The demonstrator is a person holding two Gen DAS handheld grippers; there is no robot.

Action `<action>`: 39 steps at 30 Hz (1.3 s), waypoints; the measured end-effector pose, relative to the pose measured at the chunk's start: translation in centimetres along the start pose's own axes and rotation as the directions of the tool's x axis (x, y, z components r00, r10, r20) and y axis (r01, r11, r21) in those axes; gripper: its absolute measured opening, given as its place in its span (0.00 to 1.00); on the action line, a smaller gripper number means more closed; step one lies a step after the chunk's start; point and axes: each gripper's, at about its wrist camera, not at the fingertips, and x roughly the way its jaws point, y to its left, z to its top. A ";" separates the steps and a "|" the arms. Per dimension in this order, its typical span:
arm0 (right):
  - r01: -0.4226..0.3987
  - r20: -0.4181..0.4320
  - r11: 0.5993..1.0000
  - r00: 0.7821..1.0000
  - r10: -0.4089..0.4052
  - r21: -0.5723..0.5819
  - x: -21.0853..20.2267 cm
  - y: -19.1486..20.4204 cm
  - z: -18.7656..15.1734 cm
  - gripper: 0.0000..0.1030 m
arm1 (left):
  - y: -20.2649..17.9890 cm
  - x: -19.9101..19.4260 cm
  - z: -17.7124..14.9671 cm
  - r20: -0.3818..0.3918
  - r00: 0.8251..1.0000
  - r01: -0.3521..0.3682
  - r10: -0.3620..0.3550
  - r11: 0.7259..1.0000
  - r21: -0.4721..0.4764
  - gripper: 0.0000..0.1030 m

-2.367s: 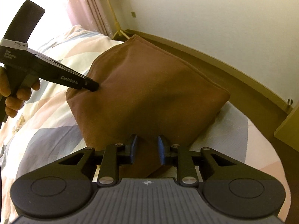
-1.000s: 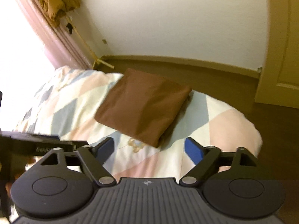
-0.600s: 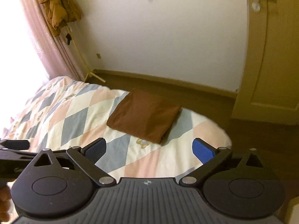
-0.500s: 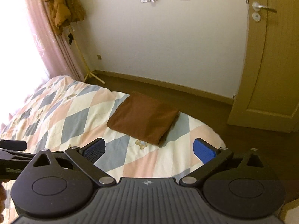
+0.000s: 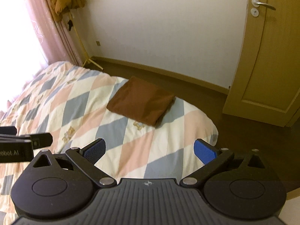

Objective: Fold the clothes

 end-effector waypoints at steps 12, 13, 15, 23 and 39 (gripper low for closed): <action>-0.035 -0.047 0.998 0.998 0.033 -0.050 2.4 -0.5 2.3 1.00 | -1.8 2.7 2.7 -0.033 0.999 -0.043 0.041 0.998 -0.038 0.99; -0.038 -0.047 0.998 0.998 0.035 -0.057 2.7 -0.7 2.8 1.00 | -2.0 3.0 3.1 -0.036 0.998 -0.045 0.043 0.998 -0.041 0.99; -0.044 -0.051 0.997 0.998 0.041 -0.067 3.3 -1.2 3.7 1.00 | -2.5 3.6 3.7 -0.039 0.998 -0.054 0.052 0.998 -0.045 0.99; -0.054 -0.078 0.995 0.996 0.047 -0.084 6.5 -3.7 7.0 1.00 | -4.8 7.1 6.4 -0.073 0.995 -0.071 0.067 0.996 -0.053 0.99; -0.070 -0.155 0.992 0.986 0.053 -0.106 13.3 -8.0 12.1 1.00 | -7.9 14.1 10.8 -0.142 0.986 -0.090 0.084 0.995 -0.037 0.99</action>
